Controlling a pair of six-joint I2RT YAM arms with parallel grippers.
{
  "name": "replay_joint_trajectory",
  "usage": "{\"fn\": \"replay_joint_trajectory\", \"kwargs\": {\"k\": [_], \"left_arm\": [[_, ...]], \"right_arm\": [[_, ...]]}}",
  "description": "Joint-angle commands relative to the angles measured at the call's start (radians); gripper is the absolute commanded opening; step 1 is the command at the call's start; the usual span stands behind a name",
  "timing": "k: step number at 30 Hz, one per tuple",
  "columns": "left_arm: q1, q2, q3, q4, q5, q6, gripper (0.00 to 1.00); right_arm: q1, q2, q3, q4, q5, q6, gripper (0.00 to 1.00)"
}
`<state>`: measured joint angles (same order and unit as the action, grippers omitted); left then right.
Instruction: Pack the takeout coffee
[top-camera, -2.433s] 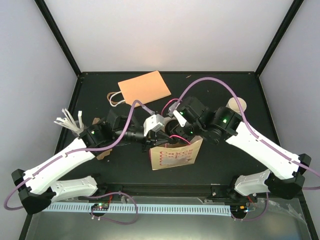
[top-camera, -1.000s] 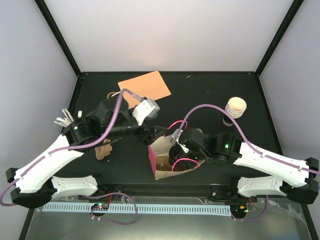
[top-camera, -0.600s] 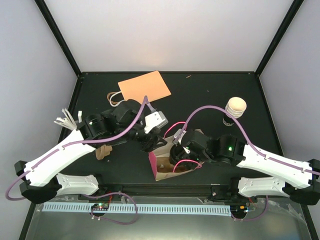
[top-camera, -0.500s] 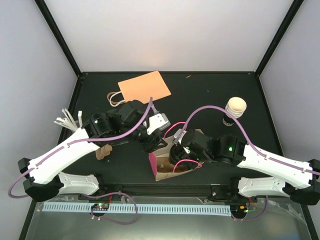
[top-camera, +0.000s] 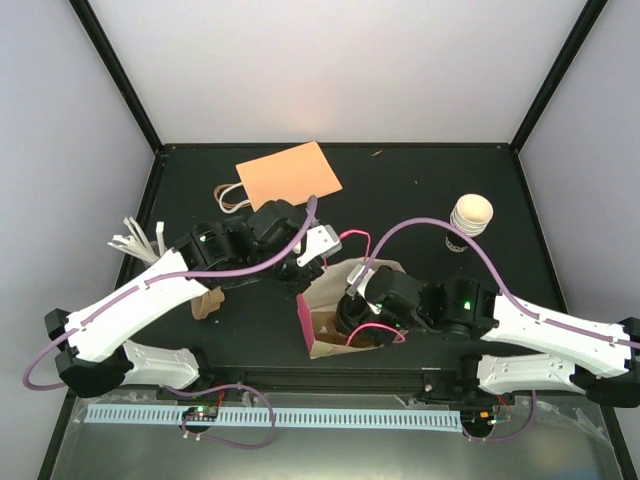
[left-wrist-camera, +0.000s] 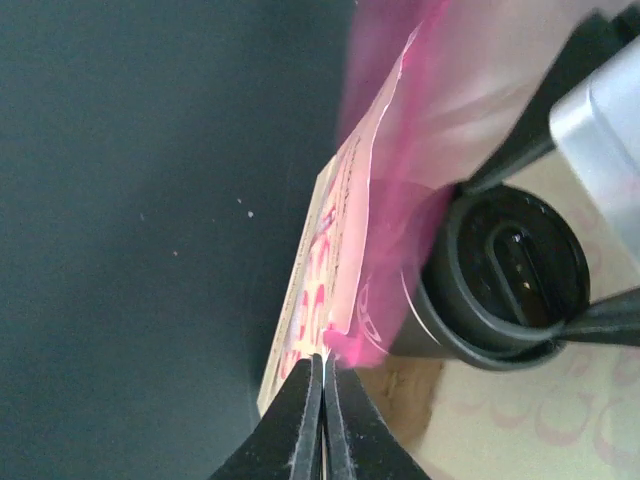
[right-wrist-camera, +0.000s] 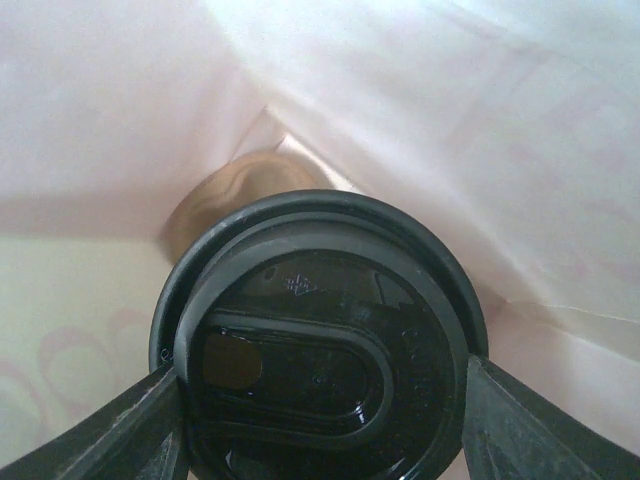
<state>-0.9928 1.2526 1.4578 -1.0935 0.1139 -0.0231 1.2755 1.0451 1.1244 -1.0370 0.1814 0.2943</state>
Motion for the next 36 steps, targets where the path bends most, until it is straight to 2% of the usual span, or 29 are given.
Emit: {"fn": "replay_joint_trajectory", "kwargs": {"k": [1,7,11,17,20,29,36], "left_arm": [[-0.004,-0.004,0.078,0.009,-0.069,0.031,0.02],[-0.004,-0.031,0.077,0.066,-0.122,0.102,0.01],[-0.008,-0.091,-0.039,0.168,-0.114,0.198,0.02],[-0.035,-0.198,-0.151,0.260,-0.093,0.256,0.02],[-0.066,-0.271,-0.206,0.311,-0.109,0.307,0.02],[-0.133,-0.305,-0.259,0.341,-0.267,0.435,0.02],[-0.196,-0.344,-0.374,0.367,-0.256,0.478,0.02]], "right_arm": [[0.054,-0.003,-0.012,0.028,0.049,0.006,0.57],[0.139,0.033,-0.023,0.057,0.138,0.002,0.57],[0.214,0.077,-0.054,0.099,0.247,-0.006,0.57],[0.314,0.174,-0.083,0.175,0.419,-0.016,0.54],[0.356,0.215,-0.079,0.209,0.481,-0.044,0.55],[0.356,0.305,-0.065,0.322,0.586,-0.166,0.55],[0.336,0.367,-0.081,0.353,0.636,-0.245,0.53]]}}
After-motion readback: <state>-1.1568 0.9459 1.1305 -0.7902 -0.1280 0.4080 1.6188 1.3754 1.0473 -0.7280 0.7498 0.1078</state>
